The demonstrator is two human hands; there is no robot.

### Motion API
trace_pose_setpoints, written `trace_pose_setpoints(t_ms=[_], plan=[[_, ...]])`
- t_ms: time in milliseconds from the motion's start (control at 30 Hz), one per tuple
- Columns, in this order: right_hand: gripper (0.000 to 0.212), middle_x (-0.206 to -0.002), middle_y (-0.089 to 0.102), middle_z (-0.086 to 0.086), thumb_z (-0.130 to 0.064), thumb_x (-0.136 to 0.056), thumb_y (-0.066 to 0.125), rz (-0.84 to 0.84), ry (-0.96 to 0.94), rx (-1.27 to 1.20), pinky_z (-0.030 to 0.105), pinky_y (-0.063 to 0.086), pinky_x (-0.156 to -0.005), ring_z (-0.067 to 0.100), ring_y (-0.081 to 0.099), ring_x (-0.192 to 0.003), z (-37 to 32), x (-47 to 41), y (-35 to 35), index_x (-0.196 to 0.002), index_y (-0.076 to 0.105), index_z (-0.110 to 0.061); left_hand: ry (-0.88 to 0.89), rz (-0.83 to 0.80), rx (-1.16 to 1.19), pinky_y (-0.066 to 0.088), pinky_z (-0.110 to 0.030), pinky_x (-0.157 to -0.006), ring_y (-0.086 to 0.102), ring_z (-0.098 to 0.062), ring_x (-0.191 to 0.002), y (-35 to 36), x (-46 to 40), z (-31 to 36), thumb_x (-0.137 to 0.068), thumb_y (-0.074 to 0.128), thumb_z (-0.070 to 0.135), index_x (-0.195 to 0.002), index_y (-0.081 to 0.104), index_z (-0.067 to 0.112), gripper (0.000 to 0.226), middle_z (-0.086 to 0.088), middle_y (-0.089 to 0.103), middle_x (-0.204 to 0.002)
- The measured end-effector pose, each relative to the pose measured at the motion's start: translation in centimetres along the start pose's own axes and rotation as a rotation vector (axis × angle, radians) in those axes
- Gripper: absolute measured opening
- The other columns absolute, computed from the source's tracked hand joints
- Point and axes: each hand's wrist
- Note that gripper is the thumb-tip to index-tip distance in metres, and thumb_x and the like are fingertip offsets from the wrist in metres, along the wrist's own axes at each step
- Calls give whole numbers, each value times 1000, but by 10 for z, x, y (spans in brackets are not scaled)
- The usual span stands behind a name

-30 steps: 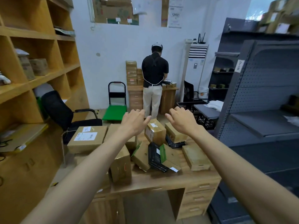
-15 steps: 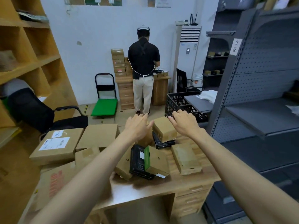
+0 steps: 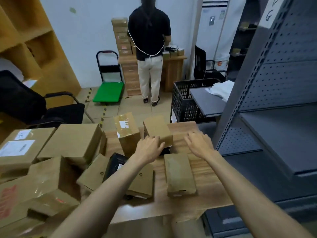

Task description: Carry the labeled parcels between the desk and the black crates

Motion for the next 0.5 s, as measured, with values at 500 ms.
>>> trace_pose_setpoints(t_ms=[500], plan=[[40, -118, 61, 17, -39, -105, 37, -405, 217, -178, 44, 46, -88, 36, 58, -111, 76, 1, 186, -120, 56, -7, -217, -308, 165, 49, -43, -90, 53, -31, -125, 190, -37, 6, -107, 36, 40, -142, 48, 13, 45, -10, 52, -140]])
Point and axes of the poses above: each hand's wrist, its own x-axis away from the middle knuckle, its own y-axis out of the palm, z = x × y
